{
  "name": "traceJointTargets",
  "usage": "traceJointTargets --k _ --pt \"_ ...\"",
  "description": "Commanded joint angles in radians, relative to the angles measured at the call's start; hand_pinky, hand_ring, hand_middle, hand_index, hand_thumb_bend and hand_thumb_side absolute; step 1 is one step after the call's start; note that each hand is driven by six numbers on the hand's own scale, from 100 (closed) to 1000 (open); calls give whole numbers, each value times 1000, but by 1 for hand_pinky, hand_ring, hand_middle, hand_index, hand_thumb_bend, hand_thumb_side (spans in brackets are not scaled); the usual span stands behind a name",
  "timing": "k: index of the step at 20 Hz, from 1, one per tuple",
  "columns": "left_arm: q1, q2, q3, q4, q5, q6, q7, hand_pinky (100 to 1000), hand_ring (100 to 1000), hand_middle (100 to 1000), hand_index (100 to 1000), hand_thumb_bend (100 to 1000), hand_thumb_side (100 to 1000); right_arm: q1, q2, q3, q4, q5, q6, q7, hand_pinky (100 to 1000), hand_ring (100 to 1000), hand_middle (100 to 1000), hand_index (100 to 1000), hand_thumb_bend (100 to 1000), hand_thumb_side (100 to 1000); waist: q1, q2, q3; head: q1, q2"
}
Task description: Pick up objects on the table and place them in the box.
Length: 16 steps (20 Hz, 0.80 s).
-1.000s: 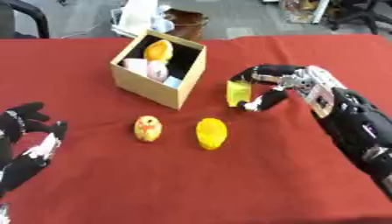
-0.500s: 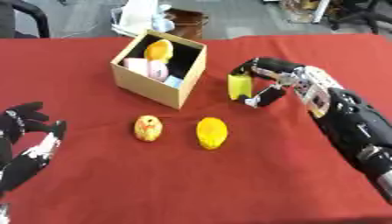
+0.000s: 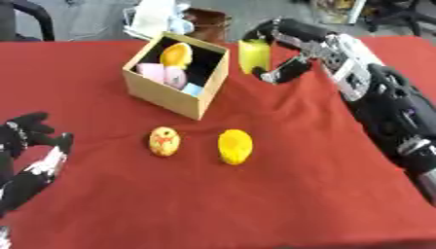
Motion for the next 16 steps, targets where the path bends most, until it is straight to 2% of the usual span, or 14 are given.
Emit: traceJointTargets --k 1,2,4,7,10,13,14,15,16 --pt "-6 10 0 -15 -1 -3 -3 707 560 562 772 447 435 -27 -22 -10 -23 -4 5 0 719 579 478 682 128 192 5 -23 0 -2 -3" --pt "-7 9 -1 -16 -1 -3 -4 707 561 562 772 444 435 -29 -20 -11 -22 -4 6 -1 717 577 505 718 116 186 7 -23 1 -4 -4" --pt "-19 2 -14 -17 3 -6 -15 708 561 562 772 443 435 -62 12 -43 11 13 26 -11 721 588 530 749 122 206 12 -21 31 -28 -11" --pt "-29 0 -24 -18 7 -7 -27 708 561 562 772 442 436 -128 87 -71 86 59 72 -9 725 599 560 788 122 222 12 -16 62 -50 -17" --pt "-33 -1 -28 -18 10 -8 -33 708 561 563 772 441 436 -159 167 -89 159 108 97 -35 724 602 572 803 110 241 12 -15 73 -58 -20" --pt "-32 -2 -27 -18 11 -8 -34 708 560 563 772 439 436 -166 243 -103 212 163 114 -60 732 627 613 835 117 330 12 -15 76 -59 -19" --pt "-32 -1 -26 -19 11 -9 -34 708 560 563 772 439 436 -165 256 -107 223 183 115 -64 732 627 613 835 117 330 12 -15 77 -60 -19" --pt "-32 -2 -26 -19 11 -8 -33 708 560 563 772 439 437 -162 267 -107 236 202 112 -63 748 674 686 863 145 428 11 -15 78 -61 -18" --pt "-32 -3 -26 -19 11 -8 -33 709 561 563 772 438 438 -159 275 -106 247 221 107 -56 763 706 738 886 170 488 11 -15 78 -61 -18"
